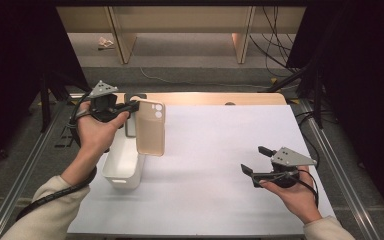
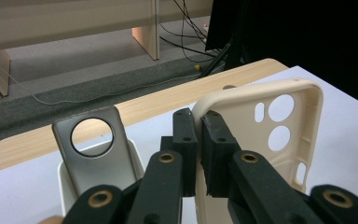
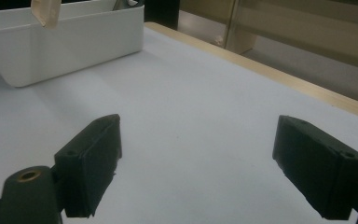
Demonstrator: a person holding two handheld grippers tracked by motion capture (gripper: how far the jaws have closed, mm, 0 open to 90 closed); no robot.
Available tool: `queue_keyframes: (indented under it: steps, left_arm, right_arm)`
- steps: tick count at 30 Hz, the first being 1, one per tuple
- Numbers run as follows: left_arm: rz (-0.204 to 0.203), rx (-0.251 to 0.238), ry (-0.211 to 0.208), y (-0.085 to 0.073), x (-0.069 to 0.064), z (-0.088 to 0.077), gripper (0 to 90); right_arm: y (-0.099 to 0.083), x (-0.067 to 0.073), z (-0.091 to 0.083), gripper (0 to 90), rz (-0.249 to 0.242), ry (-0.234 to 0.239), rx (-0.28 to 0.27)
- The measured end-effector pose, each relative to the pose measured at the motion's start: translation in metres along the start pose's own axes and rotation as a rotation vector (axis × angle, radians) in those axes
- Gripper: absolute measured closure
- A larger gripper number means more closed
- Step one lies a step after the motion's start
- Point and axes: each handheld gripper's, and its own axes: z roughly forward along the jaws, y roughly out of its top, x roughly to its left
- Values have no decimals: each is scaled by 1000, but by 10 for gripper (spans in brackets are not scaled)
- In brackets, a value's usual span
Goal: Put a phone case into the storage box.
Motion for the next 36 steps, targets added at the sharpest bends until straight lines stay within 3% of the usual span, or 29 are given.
queue_keyframes:
  steps: [36]
  left_arm:
    - [0, -40, 72, 6, 31, -9, 852]
  right_arm:
    - [-1, -2, 0, 167, 8, -16, -1]
